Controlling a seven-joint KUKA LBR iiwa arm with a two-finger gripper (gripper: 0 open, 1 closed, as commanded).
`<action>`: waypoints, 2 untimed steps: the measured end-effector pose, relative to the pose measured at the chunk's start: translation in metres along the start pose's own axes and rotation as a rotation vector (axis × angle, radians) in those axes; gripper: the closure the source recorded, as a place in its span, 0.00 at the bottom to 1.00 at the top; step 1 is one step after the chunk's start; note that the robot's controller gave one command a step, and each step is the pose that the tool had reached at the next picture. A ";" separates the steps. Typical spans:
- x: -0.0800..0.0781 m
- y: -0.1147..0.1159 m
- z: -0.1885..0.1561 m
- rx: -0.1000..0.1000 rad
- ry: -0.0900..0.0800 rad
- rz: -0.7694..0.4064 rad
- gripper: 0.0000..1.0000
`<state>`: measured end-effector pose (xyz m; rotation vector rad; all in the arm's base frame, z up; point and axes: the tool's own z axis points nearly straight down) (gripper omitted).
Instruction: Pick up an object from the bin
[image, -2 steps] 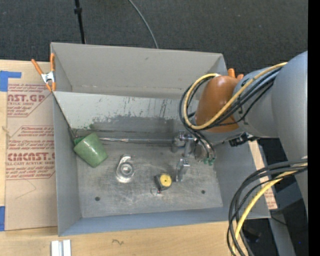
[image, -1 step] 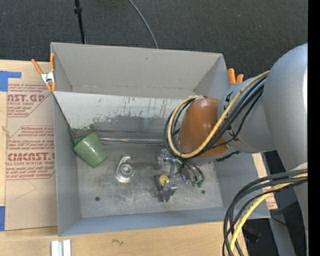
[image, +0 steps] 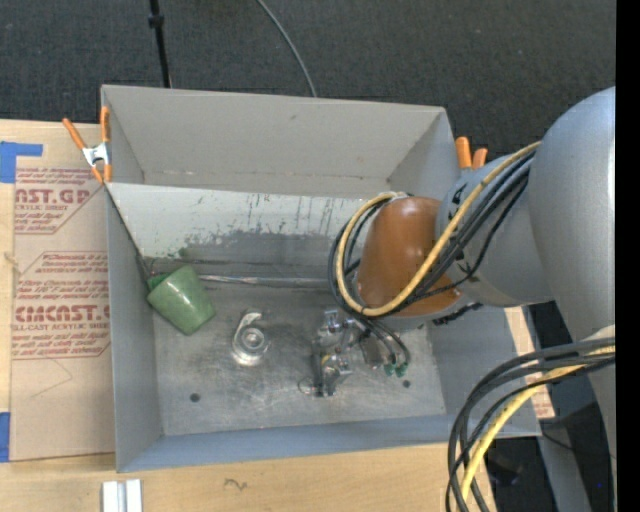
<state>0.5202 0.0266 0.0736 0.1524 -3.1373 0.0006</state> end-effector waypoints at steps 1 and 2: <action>-0.024 -0.088 -0.119 0.003 -0.006 -0.426 1.00; 0.018 0.016 -0.163 -0.002 -0.004 -0.719 1.00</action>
Offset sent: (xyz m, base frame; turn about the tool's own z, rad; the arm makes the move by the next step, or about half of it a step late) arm 0.0314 -0.0840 0.1179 -0.4283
